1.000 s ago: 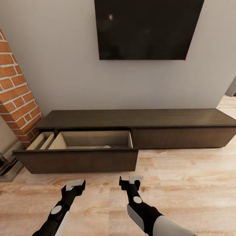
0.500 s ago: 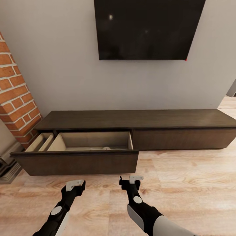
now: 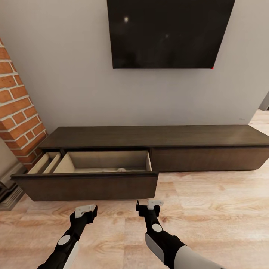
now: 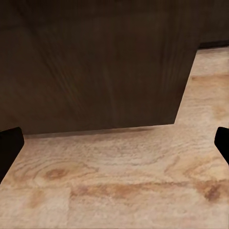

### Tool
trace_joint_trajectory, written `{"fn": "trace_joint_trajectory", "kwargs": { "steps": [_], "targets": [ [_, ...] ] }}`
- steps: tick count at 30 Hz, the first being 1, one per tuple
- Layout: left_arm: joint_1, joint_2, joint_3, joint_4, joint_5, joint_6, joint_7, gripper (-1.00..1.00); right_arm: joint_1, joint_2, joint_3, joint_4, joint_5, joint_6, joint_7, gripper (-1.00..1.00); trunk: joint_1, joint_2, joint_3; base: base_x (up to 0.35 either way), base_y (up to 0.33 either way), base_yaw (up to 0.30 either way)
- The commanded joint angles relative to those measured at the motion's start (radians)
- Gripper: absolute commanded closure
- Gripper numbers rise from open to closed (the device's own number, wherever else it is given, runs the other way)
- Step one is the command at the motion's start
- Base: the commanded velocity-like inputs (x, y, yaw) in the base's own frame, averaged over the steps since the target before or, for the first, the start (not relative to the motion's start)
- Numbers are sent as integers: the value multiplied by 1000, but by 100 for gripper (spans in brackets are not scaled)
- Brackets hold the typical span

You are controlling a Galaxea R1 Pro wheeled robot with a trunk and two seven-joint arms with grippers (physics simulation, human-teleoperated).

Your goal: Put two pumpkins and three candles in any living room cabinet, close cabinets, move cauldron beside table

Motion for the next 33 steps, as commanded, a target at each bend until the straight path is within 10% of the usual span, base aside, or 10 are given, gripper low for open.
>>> {"fn": "trace_joint_trajectory", "kwargs": {
  "steps": [1,19,33],
  "targets": [
    [0,0,0,0,0,0,0,-100,0,0,0,1,0,0,0,-100,0,0,0,226,0,0],
    [0,0,0,1,0,-3,-1,-100,0,0,0,6,-1,9,2,-100,0,0,0,148,0,0],
    [0,0,0,1,3,2,0,-100,0,0,0,6,-1,9,2,-100,54,-98,-44,0,0,0]
  ]
}}
